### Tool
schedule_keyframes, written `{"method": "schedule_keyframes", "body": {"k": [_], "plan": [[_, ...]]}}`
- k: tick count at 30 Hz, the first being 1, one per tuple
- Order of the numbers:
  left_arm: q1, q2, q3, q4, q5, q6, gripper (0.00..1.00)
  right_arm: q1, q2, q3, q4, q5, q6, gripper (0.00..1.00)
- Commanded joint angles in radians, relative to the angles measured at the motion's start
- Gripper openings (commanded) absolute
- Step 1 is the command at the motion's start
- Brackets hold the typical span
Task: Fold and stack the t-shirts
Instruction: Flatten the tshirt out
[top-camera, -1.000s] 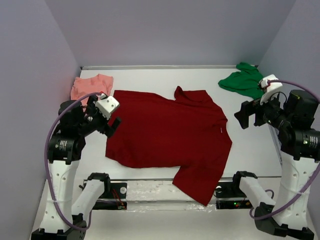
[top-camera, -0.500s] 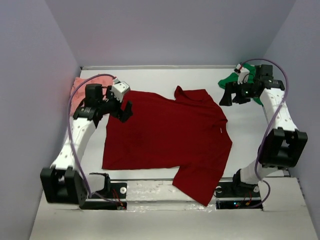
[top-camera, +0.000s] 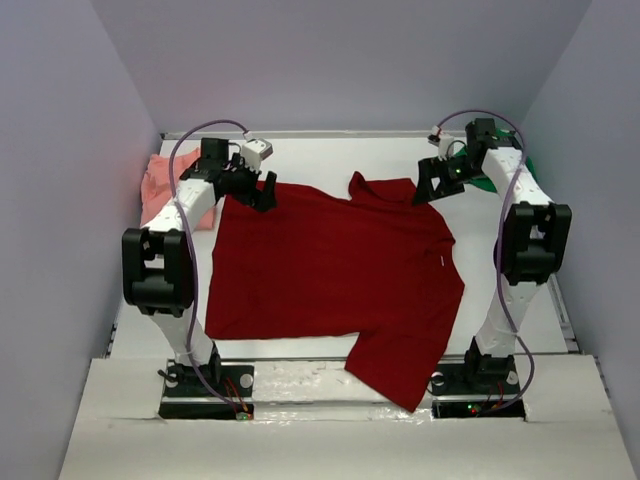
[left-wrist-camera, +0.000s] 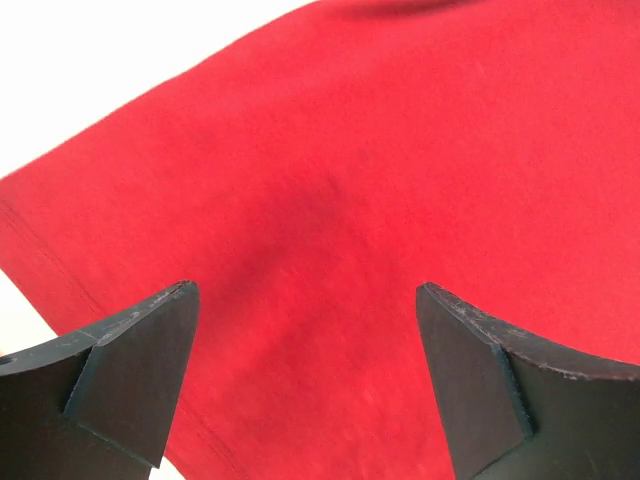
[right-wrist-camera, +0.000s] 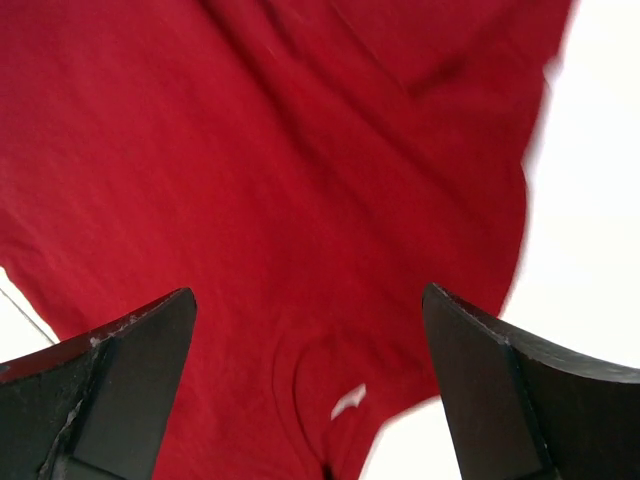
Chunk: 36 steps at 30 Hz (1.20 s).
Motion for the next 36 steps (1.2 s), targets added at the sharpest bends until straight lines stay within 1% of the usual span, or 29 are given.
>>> {"method": "schedule_keyframes", "body": {"k": [1, 3, 4, 8, 16, 24, 27, 31, 34, 36], "plan": [[-0.015, 0.060, 0.072, 0.032, -0.030, -0.022, 0.99, 0.061, 0.106, 0.140, -0.072, -0.054, -0.042, 1.00], [-0.018, 0.079, 0.087, 0.034, -0.033, -0.020, 0.99, 0.079, 0.152, 0.184, -0.087, -0.055, -0.041, 1.00], [-0.018, 0.086, 0.088, 0.034, -0.037, -0.017, 0.99, 0.091, 0.211, 0.247, -0.104, -0.063, -0.042, 1.00], [-0.018, 0.093, 0.087, 0.037, -0.048, -0.011, 0.99, 0.102, 0.327, 0.365, -0.158, -0.080, -0.042, 1.00], [-0.021, 0.034, 0.065, 0.042, -0.028, -0.022, 0.99, 0.111, 0.404, 0.405, -0.133, -0.083, -0.034, 1.00], [-0.023, -0.102, 0.032, 0.020, -0.059, -0.006, 0.99, 0.121, 0.451, 0.424, -0.107, -0.054, -0.027, 1.00], [-0.023, -0.176, 0.010, 0.014, -0.089, 0.009, 0.99, 0.121, 0.471, 0.442, -0.096, -0.026, -0.013, 1.00], [-0.023, -0.284, -0.016, -0.017, -0.166, 0.046, 0.99, 0.121, 0.488, 0.461, -0.053, 0.024, 0.021, 1.00], [-0.021, -0.337, -0.056, -0.023, -0.197, 0.066, 0.99, 0.121, 0.523, 0.516, -0.035, 0.075, 0.051, 1.00], [-0.021, -0.352, -0.074, -0.032, -0.208, 0.069, 0.99, 0.121, 0.558, 0.582, -0.029, 0.109, 0.067, 1.00]]}}
